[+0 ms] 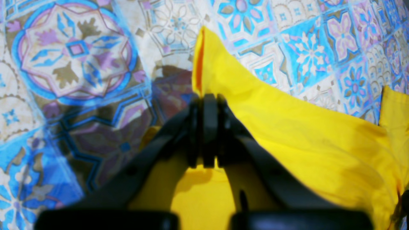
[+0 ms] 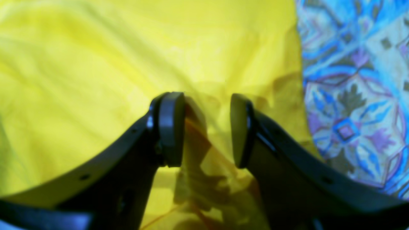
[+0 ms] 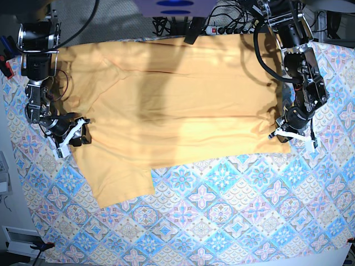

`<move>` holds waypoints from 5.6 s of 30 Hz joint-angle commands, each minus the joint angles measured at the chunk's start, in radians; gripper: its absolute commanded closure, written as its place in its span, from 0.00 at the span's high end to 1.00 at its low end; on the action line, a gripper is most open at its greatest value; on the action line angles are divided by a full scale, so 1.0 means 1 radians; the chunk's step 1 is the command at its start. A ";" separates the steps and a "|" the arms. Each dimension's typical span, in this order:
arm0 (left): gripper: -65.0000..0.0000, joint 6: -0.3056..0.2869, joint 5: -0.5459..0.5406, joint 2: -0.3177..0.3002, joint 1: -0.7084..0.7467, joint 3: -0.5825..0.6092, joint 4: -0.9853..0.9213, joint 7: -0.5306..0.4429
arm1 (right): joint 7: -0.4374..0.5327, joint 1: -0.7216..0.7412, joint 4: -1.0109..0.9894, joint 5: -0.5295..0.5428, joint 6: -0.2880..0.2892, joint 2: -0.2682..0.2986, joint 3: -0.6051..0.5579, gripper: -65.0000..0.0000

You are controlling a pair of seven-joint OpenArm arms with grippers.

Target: Fold the T-shirt properly

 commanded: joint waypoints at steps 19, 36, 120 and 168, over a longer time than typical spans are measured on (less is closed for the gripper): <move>0.00 -0.006 -0.009 -0.012 -0.012 -0.002 0.025 -0.014 | -0.020 0.021 0.093 0.023 0.003 0.023 0.015 0.04; 0.00 -0.006 -0.010 -0.012 -0.009 -0.002 0.026 -0.013 | -0.050 -0.025 0.182 0.018 0.003 0.020 0.192 0.22; 0.00 -0.045 -0.010 -0.012 -0.004 -0.004 0.019 -0.014 | 0.300 0.182 -0.364 -0.257 -0.257 0.005 0.206 0.49; 0.00 -0.045 -0.036 -0.014 0.014 -0.004 0.057 -0.014 | 0.191 0.136 -0.218 -0.252 0.003 0.003 0.178 0.01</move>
